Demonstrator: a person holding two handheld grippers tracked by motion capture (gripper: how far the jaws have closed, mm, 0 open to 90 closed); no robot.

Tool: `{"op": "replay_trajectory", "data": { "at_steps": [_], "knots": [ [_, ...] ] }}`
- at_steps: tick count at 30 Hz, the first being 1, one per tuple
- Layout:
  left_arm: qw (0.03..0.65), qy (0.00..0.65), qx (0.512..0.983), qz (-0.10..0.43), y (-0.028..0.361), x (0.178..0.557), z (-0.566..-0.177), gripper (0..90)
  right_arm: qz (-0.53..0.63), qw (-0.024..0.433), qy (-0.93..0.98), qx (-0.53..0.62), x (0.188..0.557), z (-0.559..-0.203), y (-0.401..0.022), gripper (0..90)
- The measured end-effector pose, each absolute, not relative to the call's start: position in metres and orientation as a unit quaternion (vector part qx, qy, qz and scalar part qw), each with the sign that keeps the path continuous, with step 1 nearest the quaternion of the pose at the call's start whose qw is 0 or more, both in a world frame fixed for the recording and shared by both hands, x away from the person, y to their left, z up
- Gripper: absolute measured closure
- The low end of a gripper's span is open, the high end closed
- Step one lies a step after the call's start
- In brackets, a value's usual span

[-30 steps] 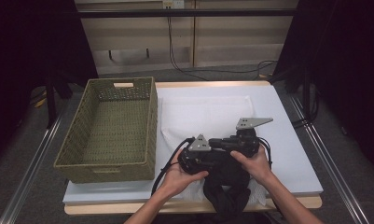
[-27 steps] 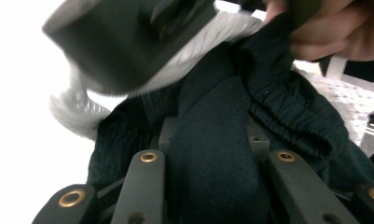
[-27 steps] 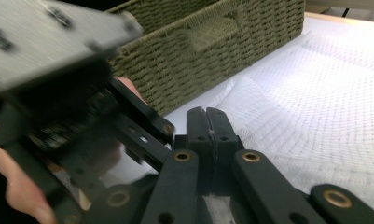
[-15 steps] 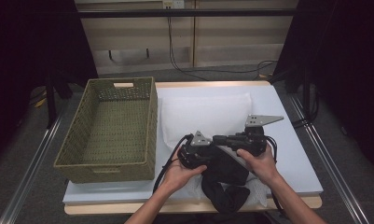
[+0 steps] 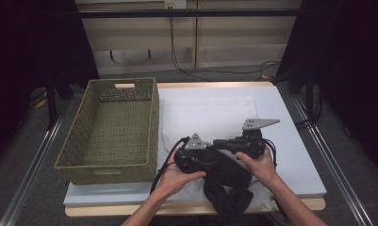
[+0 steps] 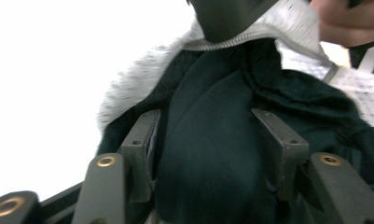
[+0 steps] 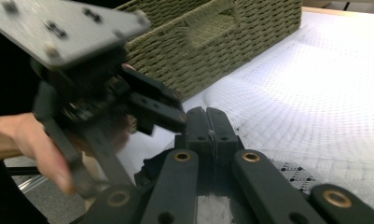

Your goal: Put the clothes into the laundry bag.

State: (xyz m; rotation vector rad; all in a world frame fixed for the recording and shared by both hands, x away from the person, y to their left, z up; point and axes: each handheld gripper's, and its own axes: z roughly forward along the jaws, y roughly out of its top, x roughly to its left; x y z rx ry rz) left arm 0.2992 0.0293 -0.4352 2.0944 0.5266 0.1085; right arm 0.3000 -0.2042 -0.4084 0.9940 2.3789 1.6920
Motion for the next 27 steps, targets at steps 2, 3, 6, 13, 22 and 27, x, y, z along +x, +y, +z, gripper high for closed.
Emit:
{"op": "replay_trajectory", "data": {
  "at_steps": [2,3,6,13,22,27],
  "knots": [
    [0.479,0.214,0.850,0.049,0.036,0.298,-0.431,38.3,0.546,0.031,0.772,0.323,0.300,-0.409,-0.205,89.7],
    [0.479,0.214,0.850,0.046,0.039,0.297,-0.430,36.0,0.546,0.032,0.772,0.323,0.300,-0.409,-0.205,89.8],
    [0.463,0.217,0.856,0.070,0.045,0.294,-0.433,25.7,0.546,0.031,0.772,0.323,0.300,-0.409,-0.205,89.8],
    [0.448,0.229,0.863,0.051,0.040,0.301,-0.448,16.1,0.546,0.032,0.772,0.323,0.300,-0.409,-0.205,89.8],
    [0.434,0.239,0.869,0.016,0.037,0.310,-0.463,19.0,0.549,0.036,0.771,0.320,0.298,-0.406,-0.206,89.8],
    [0.438,0.218,0.872,0.022,0.037,0.306,-0.457,53.3,0.551,0.034,0.771,0.318,0.299,-0.406,-0.205,89.8]
  ]
}}
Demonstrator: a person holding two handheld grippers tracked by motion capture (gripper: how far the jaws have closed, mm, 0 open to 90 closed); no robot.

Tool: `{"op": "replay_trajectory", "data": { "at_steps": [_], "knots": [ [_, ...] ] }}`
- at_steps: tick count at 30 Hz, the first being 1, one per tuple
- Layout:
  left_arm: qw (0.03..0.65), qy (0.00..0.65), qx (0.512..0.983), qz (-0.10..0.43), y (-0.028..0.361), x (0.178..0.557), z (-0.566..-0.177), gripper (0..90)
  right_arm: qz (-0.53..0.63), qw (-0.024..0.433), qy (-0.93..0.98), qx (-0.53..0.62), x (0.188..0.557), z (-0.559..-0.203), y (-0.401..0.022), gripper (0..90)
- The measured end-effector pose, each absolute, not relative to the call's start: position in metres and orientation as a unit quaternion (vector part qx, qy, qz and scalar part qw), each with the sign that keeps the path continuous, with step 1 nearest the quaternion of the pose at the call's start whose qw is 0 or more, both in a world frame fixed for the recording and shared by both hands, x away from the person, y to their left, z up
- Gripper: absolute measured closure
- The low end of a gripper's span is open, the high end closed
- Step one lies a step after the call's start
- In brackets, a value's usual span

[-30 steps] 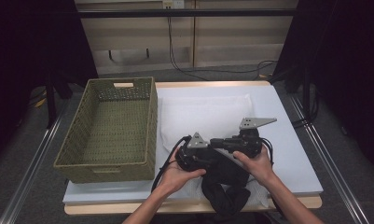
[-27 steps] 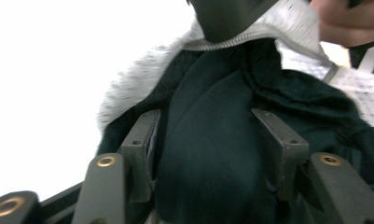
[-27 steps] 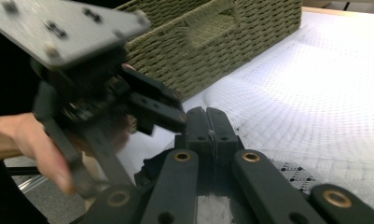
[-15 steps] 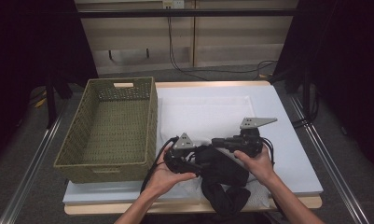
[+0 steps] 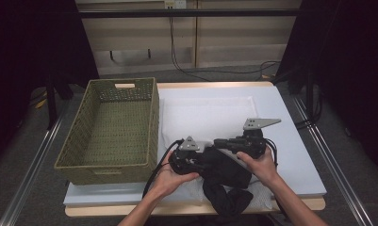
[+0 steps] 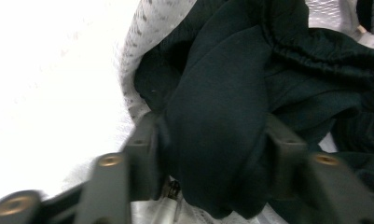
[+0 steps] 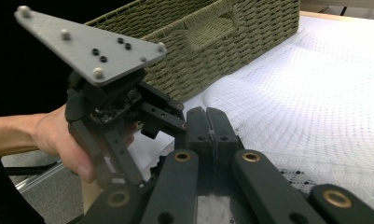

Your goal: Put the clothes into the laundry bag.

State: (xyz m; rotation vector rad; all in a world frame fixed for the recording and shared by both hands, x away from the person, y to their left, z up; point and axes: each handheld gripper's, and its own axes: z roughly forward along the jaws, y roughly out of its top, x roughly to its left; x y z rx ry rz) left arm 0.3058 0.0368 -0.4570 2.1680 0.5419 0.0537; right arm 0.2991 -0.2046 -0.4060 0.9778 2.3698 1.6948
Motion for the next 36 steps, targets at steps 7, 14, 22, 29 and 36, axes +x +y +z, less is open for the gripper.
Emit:
{"op": "replay_trajectory", "data": {
  "at_steps": [7,14,22,29,36],
  "knots": [
    [0.457,0.192,0.868,0.031,0.031,0.294,-0.444,70.1,0.548,0.030,0.775,0.313,0.299,-0.408,-0.200,89.8],
    [0.465,0.201,0.862,0.030,0.021,0.301,-0.443,71.0,0.553,0.025,0.777,0.299,0.295,-0.403,-0.193,89.8],
    [0.459,0.224,0.858,0.048,0.016,0.306,-0.449,71.1,0.576,0.023,0.767,0.281,0.287,-0.390,-0.194,89.8],
    [0.434,0.256,0.861,0.076,0.019,0.313,-0.460,69.4,0.563,0.022,0.768,0.305,0.295,-0.400,-0.206,89.8],
    [0.424,0.276,0.858,0.094,0.024,0.314,-0.460,68.0,0.549,0.025,0.777,0.305,0.292,-0.404,-0.207,89.8]
  ]
}}
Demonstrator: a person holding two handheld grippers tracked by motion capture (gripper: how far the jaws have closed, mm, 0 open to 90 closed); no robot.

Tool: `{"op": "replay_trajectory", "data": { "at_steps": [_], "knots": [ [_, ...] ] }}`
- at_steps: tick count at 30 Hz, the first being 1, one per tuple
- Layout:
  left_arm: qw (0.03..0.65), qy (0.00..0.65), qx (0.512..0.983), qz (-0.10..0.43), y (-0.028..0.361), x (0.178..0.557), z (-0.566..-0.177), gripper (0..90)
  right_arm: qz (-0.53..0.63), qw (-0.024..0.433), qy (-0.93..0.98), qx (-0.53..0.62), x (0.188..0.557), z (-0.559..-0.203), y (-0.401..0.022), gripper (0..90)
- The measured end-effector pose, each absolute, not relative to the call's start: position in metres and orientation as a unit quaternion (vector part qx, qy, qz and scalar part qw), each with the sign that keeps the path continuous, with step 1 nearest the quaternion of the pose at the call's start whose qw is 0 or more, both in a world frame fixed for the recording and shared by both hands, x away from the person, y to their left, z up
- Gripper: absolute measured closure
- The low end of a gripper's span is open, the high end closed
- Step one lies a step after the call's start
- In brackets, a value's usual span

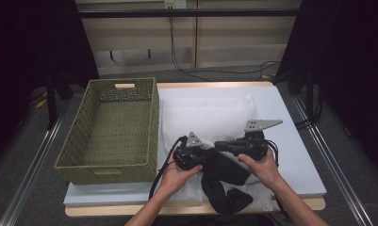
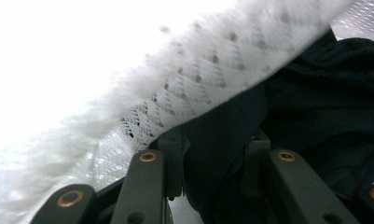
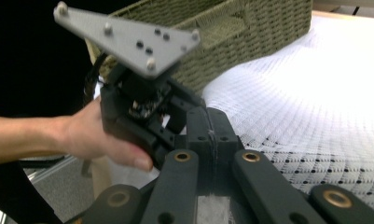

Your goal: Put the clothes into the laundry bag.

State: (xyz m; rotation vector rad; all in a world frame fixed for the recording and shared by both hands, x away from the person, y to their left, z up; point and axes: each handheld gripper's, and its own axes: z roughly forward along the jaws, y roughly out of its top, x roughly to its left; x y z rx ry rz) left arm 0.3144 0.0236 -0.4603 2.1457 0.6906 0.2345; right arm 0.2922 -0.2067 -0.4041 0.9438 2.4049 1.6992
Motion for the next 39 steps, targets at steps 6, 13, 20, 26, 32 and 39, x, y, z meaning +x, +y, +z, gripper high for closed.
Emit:
{"op": "replay_trajectory", "data": {
  "at_steps": [6,13,20,26,32,39],
  "knots": [
    [0.432,0.263,0.857,0.096,0.030,0.311,-0.457,57.4,0.528,0.024,0.788,0.317,0.292,-0.417,-0.213,89.7],
    [0.444,0.251,0.856,0.088,0.037,0.300,-0.443,40.1,0.521,0.023,0.788,0.327,0.294,-0.423,-0.216,89.7],
    [0.458,0.227,0.854,0.096,0.048,0.278,-0.432,33.1,0.525,0.024,0.786,0.327,0.294,-0.421,-0.217,89.7],
    [0.466,0.193,0.860,0.076,0.050,0.256,-0.432,35.1,0.525,0.025,0.786,0.325,0.295,-0.421,-0.216,89.7],
    [0.466,0.157,0.869,0.047,0.043,0.234,-0.433,35.1,0.525,0.025,0.787,0.324,0.294,-0.421,-0.215,89.6],
    [0.455,0.133,0.880,0.010,0.028,0.224,-0.445,32.5,0.525,0.027,0.787,0.322,0.294,-0.420,-0.214,89.5]
  ]
}}
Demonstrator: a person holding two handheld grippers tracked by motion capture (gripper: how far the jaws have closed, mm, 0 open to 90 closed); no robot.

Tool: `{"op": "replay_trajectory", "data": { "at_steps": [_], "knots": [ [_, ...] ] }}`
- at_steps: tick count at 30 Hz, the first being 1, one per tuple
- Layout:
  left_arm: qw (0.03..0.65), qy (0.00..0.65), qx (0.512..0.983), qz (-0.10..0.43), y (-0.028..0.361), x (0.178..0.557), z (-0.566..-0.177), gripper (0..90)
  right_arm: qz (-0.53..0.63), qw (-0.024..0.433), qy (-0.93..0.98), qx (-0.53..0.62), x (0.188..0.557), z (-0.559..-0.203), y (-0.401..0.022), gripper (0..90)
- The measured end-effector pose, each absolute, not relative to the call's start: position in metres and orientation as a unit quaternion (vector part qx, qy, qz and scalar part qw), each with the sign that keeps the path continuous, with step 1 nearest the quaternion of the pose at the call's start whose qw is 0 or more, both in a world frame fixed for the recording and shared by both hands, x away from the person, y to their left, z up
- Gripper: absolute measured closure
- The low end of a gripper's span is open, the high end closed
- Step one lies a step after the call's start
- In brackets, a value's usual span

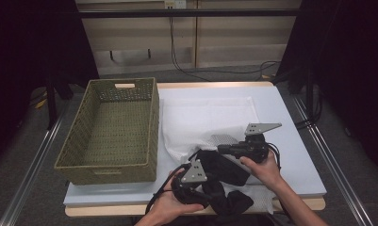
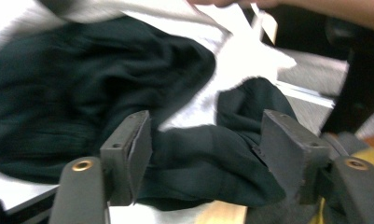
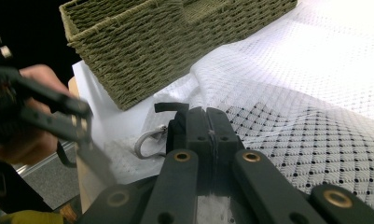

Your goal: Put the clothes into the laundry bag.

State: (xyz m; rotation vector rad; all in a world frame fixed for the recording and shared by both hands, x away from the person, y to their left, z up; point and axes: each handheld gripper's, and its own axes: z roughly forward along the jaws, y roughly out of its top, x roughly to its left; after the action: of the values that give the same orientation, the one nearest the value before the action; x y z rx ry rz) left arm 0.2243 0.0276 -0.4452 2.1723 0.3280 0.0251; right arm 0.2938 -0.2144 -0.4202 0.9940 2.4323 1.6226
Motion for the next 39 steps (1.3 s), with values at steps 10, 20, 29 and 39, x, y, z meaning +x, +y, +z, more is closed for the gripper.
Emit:
{"op": "replay_trajectory", "data": {
  "at_steps": [10,20,29,39],
  "knots": [
    [0.398,0.105,0.911,0.007,0.013,0.228,-0.473,29.5,0.525,0.026,0.788,0.322,0.294,-0.420,-0.214,89.5],
    [0.387,0.097,0.917,0.016,0.013,0.243,-0.472,76.7,0.523,0.025,0.789,0.320,0.294,-0.420,-0.213,89.5],
    [0.476,0.141,0.868,-0.012,0.017,0.261,-0.438,80.5,0.525,0.026,0.788,0.322,0.296,-0.420,-0.214,89.6],
    [0.502,0.175,0.847,0.002,0.015,0.282,-0.422,80.9,0.527,0.025,0.785,0.326,0.297,-0.420,-0.215,89.6]
  ]
}}
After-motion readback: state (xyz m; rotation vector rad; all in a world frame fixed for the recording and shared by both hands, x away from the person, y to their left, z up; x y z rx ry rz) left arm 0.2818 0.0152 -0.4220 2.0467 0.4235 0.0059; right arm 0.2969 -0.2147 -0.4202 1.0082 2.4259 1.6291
